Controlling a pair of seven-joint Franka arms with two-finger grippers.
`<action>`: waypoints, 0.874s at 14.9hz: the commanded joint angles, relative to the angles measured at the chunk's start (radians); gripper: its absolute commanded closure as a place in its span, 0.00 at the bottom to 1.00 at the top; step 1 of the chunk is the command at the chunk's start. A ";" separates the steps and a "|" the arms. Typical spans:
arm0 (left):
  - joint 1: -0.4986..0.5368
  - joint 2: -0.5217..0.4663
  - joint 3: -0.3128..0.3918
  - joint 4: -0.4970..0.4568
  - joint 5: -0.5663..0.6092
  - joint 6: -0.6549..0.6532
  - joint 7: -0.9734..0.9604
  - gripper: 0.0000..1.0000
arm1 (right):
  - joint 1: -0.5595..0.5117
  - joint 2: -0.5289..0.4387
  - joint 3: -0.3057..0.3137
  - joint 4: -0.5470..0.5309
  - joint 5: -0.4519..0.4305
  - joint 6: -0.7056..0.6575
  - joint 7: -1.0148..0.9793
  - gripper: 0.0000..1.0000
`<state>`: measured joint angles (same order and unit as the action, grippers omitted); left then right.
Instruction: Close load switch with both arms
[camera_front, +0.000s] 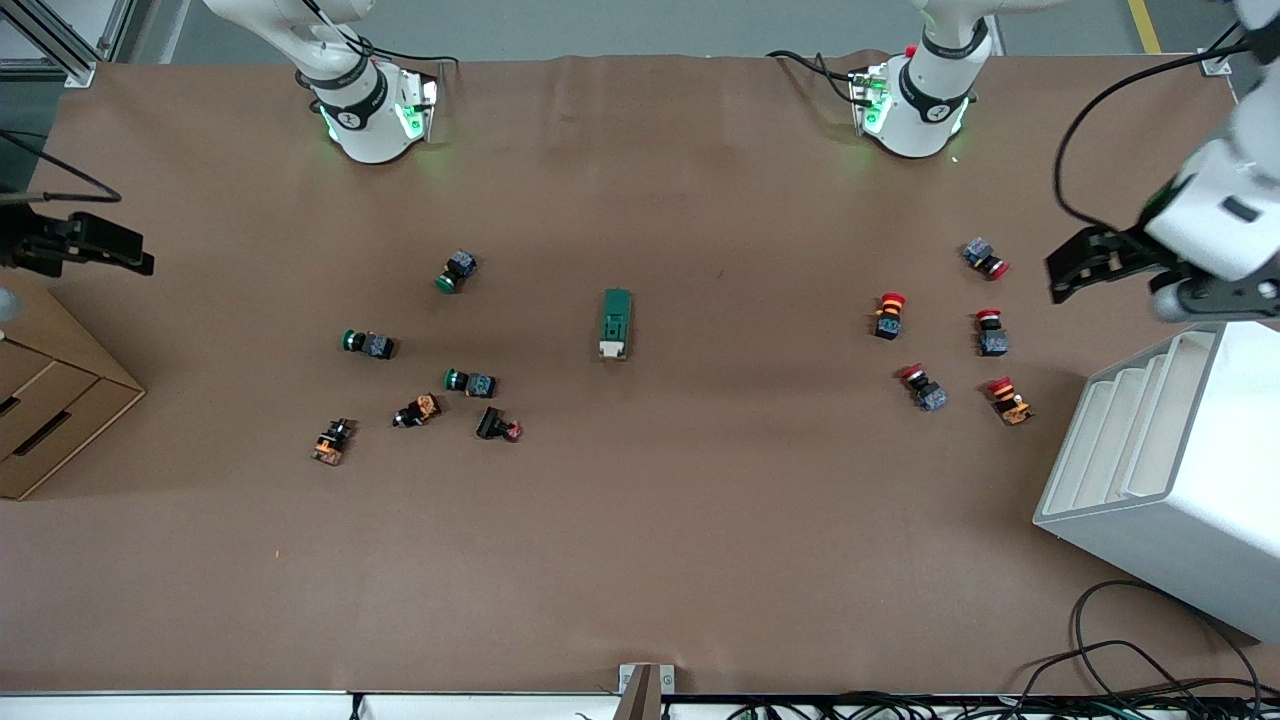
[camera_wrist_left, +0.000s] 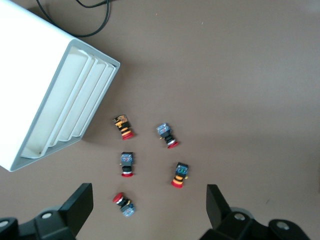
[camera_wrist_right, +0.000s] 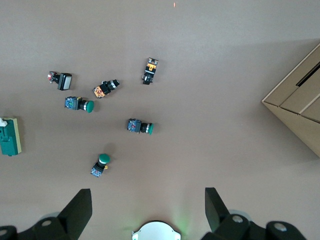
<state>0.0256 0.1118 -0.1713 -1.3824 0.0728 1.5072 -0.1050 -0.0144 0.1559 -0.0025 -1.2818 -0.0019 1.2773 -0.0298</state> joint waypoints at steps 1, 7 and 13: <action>-0.024 -0.086 0.071 -0.076 -0.036 -0.001 0.089 0.00 | 0.011 -0.058 -0.004 -0.070 -0.004 0.014 -0.010 0.00; -0.036 -0.150 0.121 -0.130 -0.041 -0.019 0.131 0.00 | 0.028 -0.093 -0.013 -0.125 -0.010 0.020 -0.009 0.00; -0.035 -0.156 0.130 -0.113 -0.045 -0.081 0.134 0.00 | 0.011 -0.139 -0.017 -0.126 -0.010 0.043 -0.009 0.00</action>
<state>-0.0042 -0.0244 -0.0501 -1.4926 0.0448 1.4539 0.0105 0.0009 0.0808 -0.0197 -1.3583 -0.0028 1.2986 -0.0303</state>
